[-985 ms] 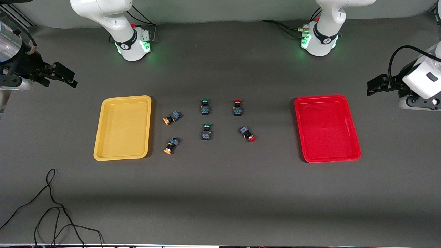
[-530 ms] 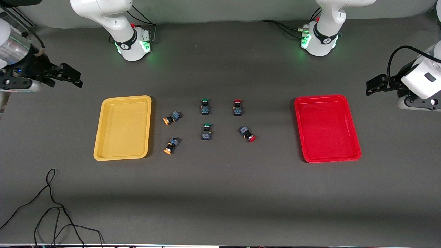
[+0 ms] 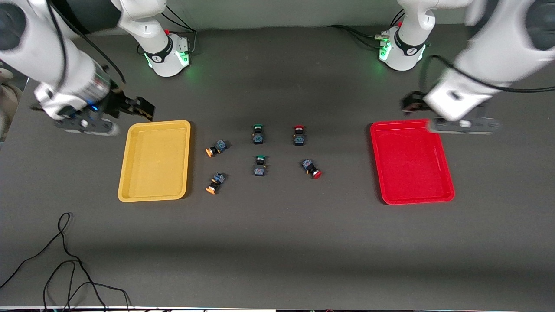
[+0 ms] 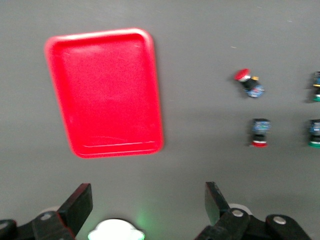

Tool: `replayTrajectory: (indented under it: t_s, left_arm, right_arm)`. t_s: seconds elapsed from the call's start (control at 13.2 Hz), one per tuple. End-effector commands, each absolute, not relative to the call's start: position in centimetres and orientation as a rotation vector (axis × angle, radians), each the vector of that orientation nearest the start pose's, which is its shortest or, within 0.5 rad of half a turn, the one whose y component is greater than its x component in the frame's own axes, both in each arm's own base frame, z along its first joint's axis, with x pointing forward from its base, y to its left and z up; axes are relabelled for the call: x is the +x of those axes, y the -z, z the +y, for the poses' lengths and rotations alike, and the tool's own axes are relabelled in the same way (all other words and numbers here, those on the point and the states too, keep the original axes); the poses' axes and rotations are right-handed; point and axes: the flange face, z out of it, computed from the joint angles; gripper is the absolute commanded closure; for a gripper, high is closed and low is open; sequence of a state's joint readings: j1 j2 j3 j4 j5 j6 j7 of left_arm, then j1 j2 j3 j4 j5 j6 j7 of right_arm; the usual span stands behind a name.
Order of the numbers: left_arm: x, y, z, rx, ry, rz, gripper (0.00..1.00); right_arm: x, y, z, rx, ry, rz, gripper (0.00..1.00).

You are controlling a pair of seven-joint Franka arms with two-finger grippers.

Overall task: Place red and yellow buttons in trays
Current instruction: 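Grasp a yellow button with the right gripper while the left gripper grasps red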

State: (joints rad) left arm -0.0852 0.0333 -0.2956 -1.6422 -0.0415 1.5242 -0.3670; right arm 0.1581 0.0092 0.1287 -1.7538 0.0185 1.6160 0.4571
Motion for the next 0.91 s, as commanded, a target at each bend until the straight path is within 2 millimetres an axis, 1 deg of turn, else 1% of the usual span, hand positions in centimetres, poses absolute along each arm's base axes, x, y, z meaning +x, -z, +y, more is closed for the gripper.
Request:
replayTrajectory:
  t_s: [0.0, 0.08, 0.15, 0.23, 0.3, 0.38, 0.45, 0.53, 0.61, 0.68, 0.76, 0.83]
  left_arm:
    - [49.6, -56.6, -26.9, -3.176, -0.233, -0.072, 0.00]
    - [48.7, -56.1, -30.0, -3.188, -0.215, -0.123, 0.00]
    - [47.8, -55.2, -33.3, -3.192, -0.200, -0.184, 0.00]
    - [46.6, -54.1, -36.3, -3.193, -0.198, -0.191, 0.00]
    - [45.6, -53.2, -38.5, -3.199, -0.200, -0.178, 0.00]
    - [44.7, -52.7, -40.2, -3.201, -0.197, -0.181, 0.00]
    - [43.6, -51.7, -41.8, -3.193, -0.190, -0.177, 0.00]
    - [42.8, -50.7, -42.9, -3.185, -0.172, -0.179, 0.00]
    - [41.5, -48.8, -44.2, -3.173, -0.161, -0.170, 0.00]
    - [40.7, -46.4, -45.0, -3.165, -0.146, -0.169, 0.00]
    - [40.0, -43.7, -45.5, -3.160, -0.143, -0.165, 0.00]
    - [39.3, -41.0, -46.3, -3.162, -0.149, -0.157, 0.00]
  right_arm:
    - [51.9, -47.5, 18.5, -3.100, -0.236, 0.561, 0.00]
    - [51.3, -44.8, 19.1, -3.076, -0.216, 0.685, 0.00]
    - [50.8, -41.9, 19.0, -3.047, -0.194, 0.805, 0.00]
    - [50.5, -39.3, 19.0, -3.010, -0.173, 0.887, 0.00]
    - [50.1, -36.6, 19.6, -2.984, -0.184, 0.935, 0.00]
    - [49.6, -33.8, 20.3, -2.955, -0.189, 0.980, 0.00]
    - [48.9, -31.6, 21.2, -2.928, -0.173, 1.043, 0.00]
    - [48.4, -29.9, 22.3, -2.913, -0.169, 1.088, 0.00]
    - [48.1, -28.2, 23.2, -2.902, -0.187, 1.142, 0.00]
    - [48.0, -26.5, 23.7, -2.883, -0.196, 1.201, 0.00]
    - [47.8, -24.7, 24.3, -2.868, -0.202, 1.245, 0.00]
    - [47.2, -23.4, 25.4, -2.861, -0.201, 1.269, 0.00]
